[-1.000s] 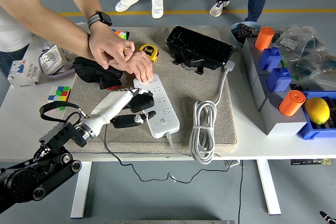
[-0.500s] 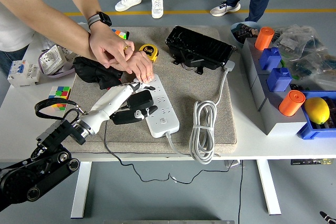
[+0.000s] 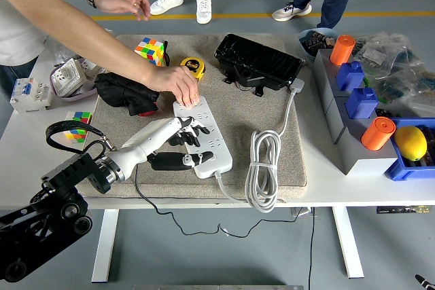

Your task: Put the plug near the board,insert it into the board,press the button,pull the plug out

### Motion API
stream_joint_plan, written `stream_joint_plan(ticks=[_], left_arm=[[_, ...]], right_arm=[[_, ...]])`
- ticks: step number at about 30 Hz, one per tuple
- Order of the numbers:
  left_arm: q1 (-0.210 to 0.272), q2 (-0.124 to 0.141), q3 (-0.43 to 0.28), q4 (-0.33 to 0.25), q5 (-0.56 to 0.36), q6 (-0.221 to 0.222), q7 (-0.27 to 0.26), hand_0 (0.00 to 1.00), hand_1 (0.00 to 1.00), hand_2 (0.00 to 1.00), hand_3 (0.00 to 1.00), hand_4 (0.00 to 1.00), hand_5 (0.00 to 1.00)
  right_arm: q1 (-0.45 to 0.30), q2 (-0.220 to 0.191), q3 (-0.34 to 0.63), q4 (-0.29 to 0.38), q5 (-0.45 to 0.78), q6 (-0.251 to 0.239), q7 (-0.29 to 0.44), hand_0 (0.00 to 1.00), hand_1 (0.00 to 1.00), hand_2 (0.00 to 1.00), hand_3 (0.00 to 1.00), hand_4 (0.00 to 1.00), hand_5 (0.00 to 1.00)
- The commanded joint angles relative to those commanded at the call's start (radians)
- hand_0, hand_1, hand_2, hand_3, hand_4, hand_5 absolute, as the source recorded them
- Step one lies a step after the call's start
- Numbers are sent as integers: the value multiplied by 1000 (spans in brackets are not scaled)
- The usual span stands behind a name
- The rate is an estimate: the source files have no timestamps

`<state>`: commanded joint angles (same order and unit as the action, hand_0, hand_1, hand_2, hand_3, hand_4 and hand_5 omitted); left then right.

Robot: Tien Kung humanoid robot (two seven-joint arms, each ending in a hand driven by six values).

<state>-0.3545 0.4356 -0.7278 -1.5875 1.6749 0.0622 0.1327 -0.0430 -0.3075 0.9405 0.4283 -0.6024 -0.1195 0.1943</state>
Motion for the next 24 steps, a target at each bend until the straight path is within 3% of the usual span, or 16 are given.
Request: stream_joint_plan(ticks=[2, 3, 8, 9, 12, 16, 24], left_arm=[[-5, 4, -2, -22, -5, -61, 71, 166, 283, 341, 712, 747, 152], [-9, 6, 1, -32, -9, -86, 102, 90, 140, 220, 869, 591, 2], [-33, 11, 25, -55, -27, -158, 200, 90, 140, 220, 869, 591, 2], [-38, 11, 29, -55, -30, -166, 212, 48, 99, 162, 914, 751, 2], [-61, 7, 50, -50, -35, -197, 261, 48, 99, 162, 914, 751, 2], [-89, 1, 76, -37, -41, -224, 297, 41, 97, 156, 931, 741, 2], [-145, -20, 124, -18, -67, -247, 314, 40, 100, 158, 936, 751, 2]], right_arm=[[0, -1, -1, 0, 0, 0, 0, 606, 621, 622, 549, 992, 405], [0, -1, -2, 1, 0, 0, 0, 606, 622, 622, 549, 992, 405], [-2, -6, -10, 0, 1, 1, -1, 606, 622, 622, 549, 992, 405], [-2, -6, -10, 0, 1, 1, -1, 606, 621, 621, 549, 992, 405], [-1, -8, -15, 0, 2, 1, -1, 606, 621, 621, 549, 992, 405], [1, -10, -18, 1, 3, 2, -1, 607, 620, 622, 549, 992, 405], [3, -14, -27, 1, 6, 2, 0, 607, 620, 620, 549, 992, 405]])
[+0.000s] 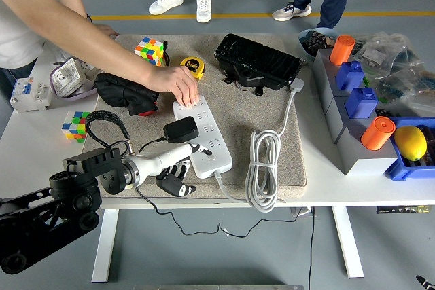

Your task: Put the plug near the board,insert it into the board,press the button,pull the plug out

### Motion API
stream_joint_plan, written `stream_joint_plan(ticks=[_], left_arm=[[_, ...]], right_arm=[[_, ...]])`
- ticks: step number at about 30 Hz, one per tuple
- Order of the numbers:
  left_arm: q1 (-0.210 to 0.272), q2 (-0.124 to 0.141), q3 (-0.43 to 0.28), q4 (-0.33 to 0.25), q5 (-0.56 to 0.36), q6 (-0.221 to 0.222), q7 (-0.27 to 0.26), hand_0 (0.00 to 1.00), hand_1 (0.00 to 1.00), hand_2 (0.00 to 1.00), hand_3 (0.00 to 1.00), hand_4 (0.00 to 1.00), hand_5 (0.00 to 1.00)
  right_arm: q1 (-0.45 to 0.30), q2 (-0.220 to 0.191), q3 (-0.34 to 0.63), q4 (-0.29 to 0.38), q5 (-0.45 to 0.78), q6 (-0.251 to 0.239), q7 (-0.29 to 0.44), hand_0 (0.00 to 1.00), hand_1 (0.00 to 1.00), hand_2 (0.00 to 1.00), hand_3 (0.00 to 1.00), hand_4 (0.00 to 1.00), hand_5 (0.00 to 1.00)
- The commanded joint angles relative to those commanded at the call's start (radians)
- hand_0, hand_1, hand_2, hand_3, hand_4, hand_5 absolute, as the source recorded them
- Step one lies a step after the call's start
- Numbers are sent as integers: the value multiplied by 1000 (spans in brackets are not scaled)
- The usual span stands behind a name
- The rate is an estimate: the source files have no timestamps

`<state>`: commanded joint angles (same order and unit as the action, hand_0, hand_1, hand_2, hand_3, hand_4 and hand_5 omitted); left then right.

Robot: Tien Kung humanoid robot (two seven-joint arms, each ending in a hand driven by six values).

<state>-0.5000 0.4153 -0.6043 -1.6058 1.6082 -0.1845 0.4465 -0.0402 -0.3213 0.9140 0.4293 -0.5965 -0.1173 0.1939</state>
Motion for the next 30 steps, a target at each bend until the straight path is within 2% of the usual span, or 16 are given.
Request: stream_joint_plan(ticks=[6, 15, 30], left_arm=[[-32, -25, 22, 21, -12, -8, 3, 40, 99, 156, 937, 753, 2], [-58, -45, 40, 69, -8, -14, 15, 40, 103, 161, 931, 754, 2], [-58, -43, 39, 90, 1, -32, 30, 40, 103, 163, 911, 756, 2]], right_arm=[[3, -3, -5, 1, 1, 0, 0, 605, 620, 621, 549, 992, 405], [1, -4, -3, 1, 3, 0, 0, 607, 620, 621, 549, 992, 405], [1, 0, 10, 2, 2, -1, 1, 606, 621, 620, 549, 992, 405]])
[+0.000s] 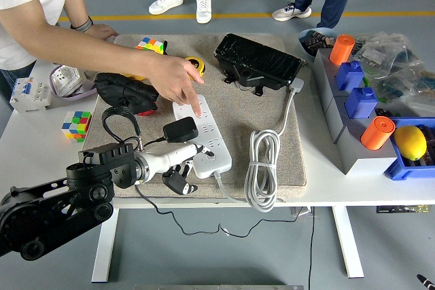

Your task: Put the plug near the board,insert it into the board,press the button,pull the plug out

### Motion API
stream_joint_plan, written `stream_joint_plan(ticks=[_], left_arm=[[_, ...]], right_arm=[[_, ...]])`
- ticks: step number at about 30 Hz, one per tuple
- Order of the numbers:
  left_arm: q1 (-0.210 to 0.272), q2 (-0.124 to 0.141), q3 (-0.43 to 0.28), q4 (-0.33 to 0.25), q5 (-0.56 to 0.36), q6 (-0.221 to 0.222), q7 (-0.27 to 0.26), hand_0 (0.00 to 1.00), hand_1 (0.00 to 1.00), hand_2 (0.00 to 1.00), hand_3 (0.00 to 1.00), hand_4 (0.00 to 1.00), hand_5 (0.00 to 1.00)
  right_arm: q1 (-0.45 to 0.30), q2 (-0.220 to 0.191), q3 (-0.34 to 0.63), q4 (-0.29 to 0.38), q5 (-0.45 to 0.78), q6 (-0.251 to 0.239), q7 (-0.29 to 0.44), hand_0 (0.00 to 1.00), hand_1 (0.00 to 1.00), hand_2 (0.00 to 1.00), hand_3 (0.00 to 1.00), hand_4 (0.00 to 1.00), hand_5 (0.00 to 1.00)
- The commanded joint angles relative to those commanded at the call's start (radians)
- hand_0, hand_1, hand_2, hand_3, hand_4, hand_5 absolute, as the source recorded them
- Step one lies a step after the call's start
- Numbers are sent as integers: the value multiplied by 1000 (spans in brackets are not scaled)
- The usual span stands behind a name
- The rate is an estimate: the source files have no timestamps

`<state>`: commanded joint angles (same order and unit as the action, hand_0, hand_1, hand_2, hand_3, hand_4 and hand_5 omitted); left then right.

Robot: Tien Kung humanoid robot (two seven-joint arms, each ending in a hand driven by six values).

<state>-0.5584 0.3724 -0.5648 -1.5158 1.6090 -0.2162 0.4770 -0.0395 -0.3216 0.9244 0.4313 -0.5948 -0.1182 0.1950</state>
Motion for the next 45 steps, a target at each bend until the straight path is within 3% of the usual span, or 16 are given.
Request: stream_joint_plan(ticks=[17, 31, 40, 45], left_arm=[[3, 4, 2, -10, -30, -32, 12, 41, 103, 163, 887, 760, 2], [6, -2, 8, 14, -28, -28, 10, 43, 105, 165, 888, 741, 2], [14, 8, -38, -35, -36, -23, -6, 43, 104, 164, 877, 744, 2], [23, 17, -81, -48, -52, -2, -43, 43, 103, 165, 875, 733, 2]], right_arm=[[0, 0, 5, 6, -4, -1, 0, 606, 621, 621, 549, 991, 405], [-2, 1, 8, 8, -6, -1, 0, 606, 621, 621, 549, 991, 405], [-3, 3, 11, 5, -7, 0, -1, 606, 621, 621, 549, 991, 405], [-2, 4, 8, 4, -5, 0, -1, 606, 621, 621, 549, 992, 405]])
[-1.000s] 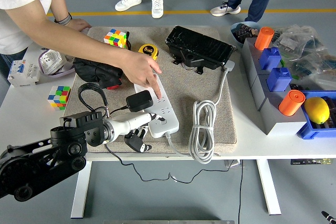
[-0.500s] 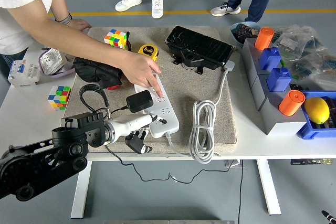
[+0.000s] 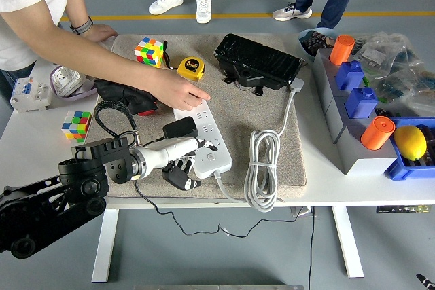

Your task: Put the plug near the board,insert it into the board,press the button,pull the plug out

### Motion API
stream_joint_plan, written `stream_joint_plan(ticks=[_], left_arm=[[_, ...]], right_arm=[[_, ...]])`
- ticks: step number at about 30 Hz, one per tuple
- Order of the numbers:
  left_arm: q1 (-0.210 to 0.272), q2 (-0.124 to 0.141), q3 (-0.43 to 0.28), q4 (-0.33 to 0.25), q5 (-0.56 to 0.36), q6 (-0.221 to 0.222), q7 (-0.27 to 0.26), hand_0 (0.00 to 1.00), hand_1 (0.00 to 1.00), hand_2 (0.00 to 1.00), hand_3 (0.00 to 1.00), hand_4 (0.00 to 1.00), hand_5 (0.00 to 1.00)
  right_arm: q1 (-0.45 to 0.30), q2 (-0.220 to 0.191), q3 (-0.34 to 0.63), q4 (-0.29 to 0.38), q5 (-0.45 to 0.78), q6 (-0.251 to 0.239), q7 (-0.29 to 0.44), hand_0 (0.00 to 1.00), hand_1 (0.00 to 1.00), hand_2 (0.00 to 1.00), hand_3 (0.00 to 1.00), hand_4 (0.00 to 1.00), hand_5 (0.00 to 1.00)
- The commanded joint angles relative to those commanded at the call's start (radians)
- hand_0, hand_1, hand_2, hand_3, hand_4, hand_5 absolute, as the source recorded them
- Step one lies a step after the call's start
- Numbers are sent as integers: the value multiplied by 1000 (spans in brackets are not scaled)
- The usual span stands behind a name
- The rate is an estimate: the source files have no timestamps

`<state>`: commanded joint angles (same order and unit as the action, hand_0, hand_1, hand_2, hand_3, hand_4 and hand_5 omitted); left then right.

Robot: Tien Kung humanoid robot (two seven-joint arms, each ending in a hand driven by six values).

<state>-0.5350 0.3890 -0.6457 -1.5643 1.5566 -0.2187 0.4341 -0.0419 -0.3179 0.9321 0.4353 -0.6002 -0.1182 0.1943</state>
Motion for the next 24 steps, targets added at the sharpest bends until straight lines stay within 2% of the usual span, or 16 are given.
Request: stream_joint_plan(ticks=[5, 6, 8, 10, 11, 12, 17, 18, 23, 24], left_arm=[[17, 2, -26, 14, -18, 51, -72, 43, 103, 165, 875, 733, 2], [21, 2, -30, 19, -26, 64, -90, 47, 86, 162, 862, 701, 2], [33, 0, -38, 31, -59, 106, -143, 47, 86, 162, 862, 701, 2], [38, -1, -41, 37, -73, 128, -172, 47, 86, 162, 862, 701, 2], [43, -4, -42, 48, -89, 160, -207, 47, 86, 162, 862, 701, 2], [47, -7, -43, 55, -94, 189, -239, 147, 170, 295, 744, 812, 169], [70, -20, -70, 72, -103, 285, -338, 147, 170, 295, 744, 812, 169], [75, -21, -77, 72, -106, 297, -352, 313, 464, 509, 709, 908, 408], [116, -18, -148, 61, -124, 380, -454, 313, 464, 509, 709, 908, 408], [122, -18, -161, 60, -131, 391, -472, 553, 625, 619, 721, 932, 481]], right_arm=[[2, 1, -6, 0, 1, 0, 0, 606, 621, 621, 549, 992, 405], [2, 0, -7, 0, 1, 0, 0, 605, 621, 621, 549, 992, 405], [2, 0, -11, -1, 2, 0, 0, 605, 621, 621, 549, 992, 405], [2, 0, -12, -1, 2, 0, 0, 605, 621, 621, 549, 992, 405], [3, 1, -11, -2, 3, 0, 0, 605, 621, 621, 549, 992, 405], [3, 2, -12, -4, 5, 0, 1, 605, 621, 621, 549, 992, 405], [9, 9, -24, -13, 13, 1, 2, 605, 621, 621, 549, 992, 405], [11, 9, -26, -13, 14, 1, 2, 606, 621, 621, 549, 992, 405], [41, -3, -69, -16, 26, 2, 3, 606, 621, 621, 549, 992, 405], [46, -6, -78, -16, 29, 2, 3, 606, 620, 621, 549, 993, 406]])
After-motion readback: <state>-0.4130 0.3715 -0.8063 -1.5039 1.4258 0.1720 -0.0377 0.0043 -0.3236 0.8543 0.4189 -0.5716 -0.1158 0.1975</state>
